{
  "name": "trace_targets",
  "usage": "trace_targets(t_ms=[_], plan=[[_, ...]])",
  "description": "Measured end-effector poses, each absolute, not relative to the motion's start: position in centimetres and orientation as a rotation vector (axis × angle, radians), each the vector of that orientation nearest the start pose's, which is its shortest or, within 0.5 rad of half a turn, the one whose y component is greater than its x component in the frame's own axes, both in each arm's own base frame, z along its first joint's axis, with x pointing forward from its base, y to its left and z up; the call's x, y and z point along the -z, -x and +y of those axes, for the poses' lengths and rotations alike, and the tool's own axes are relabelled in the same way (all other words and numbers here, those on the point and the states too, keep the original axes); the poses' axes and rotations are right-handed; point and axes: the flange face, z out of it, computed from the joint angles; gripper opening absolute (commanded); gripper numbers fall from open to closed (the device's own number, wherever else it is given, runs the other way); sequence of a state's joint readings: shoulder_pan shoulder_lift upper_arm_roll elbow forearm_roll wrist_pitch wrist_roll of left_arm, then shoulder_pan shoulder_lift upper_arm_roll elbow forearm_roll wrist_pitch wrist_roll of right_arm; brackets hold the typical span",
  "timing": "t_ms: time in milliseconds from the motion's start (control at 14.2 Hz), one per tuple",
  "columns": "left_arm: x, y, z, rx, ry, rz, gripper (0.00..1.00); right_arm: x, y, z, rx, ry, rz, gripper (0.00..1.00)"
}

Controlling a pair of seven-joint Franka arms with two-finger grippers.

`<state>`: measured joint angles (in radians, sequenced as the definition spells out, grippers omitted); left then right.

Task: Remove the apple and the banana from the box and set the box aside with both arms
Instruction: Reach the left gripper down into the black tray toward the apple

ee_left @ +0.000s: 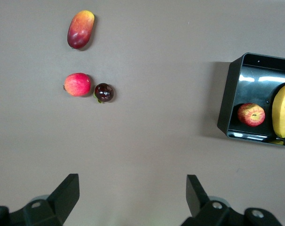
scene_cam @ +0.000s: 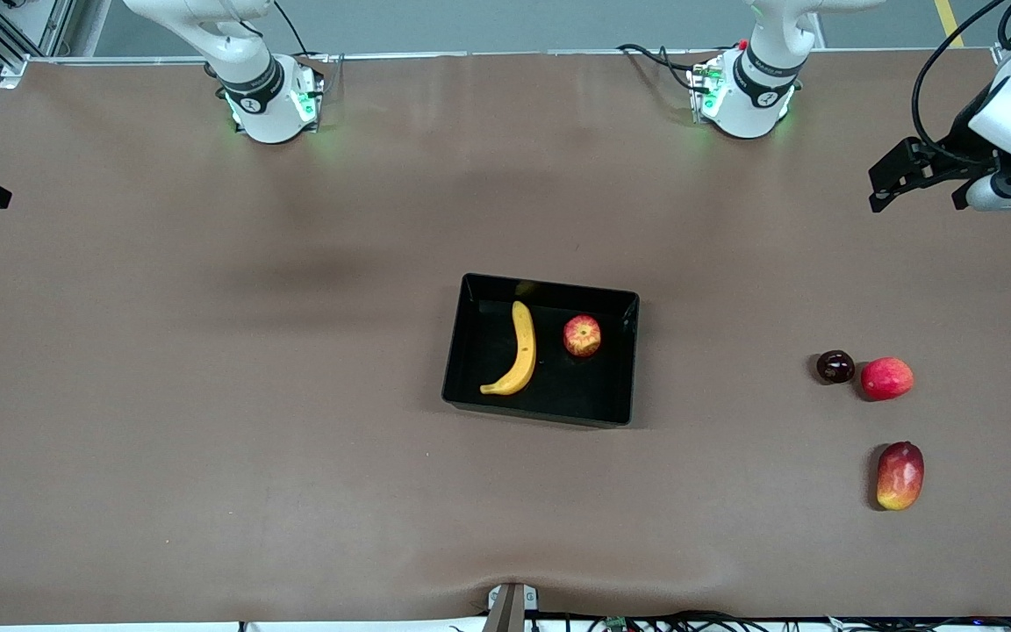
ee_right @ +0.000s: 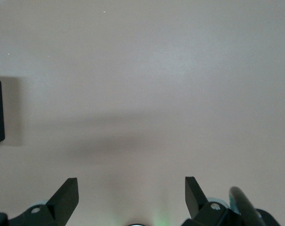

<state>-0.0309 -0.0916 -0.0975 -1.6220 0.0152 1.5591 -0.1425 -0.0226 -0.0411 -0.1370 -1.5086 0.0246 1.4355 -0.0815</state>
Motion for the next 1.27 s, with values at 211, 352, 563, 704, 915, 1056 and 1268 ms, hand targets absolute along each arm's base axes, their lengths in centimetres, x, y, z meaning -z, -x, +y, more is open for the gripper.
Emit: trace_targets(t_ms=[211,352,563,704,915,1056,1268], plan=[[-64.8,-52.1,-6.9,0.048,3.121,-0.022,1.00,-66.4,-52.1,-8.3,-0.044,3.105,0.116,1.00],[-64.8,-52.1,-6.9,0.047,3.121,-0.021,1.00,-66.4,-52.1,-8.3,-0.043,3.105,0.116,1.00],[-64.5,-52.4,-7.2,0.038,3.121,-0.011,1.00,-66.4,-52.1,-8.3,-0.043,3.105,0.116,1.00],[-62.9,-53.2,-8.2,-0.005,3.120,0.019,1.00,-66.4,-52.1,-8.3,-0.043,3.105,0.116,1.00],[-59.0,-55.1,-13.3,-0.039,3.125,0.061,1.00,-66.4,-52.1,-8.3,-0.042,3.106,0.116,1.00],[-55.7,-56.1,-18.5,-0.038,3.139,0.013,1.00,-66.5,-52.1,-8.3,-0.041,3.106,0.116,1.00],[-50.1,-56.8,-27.1,-0.001,3.171,-0.104,1.00,-66.5,-52.1,-8.3,-0.040,3.106,0.116,1.00]])
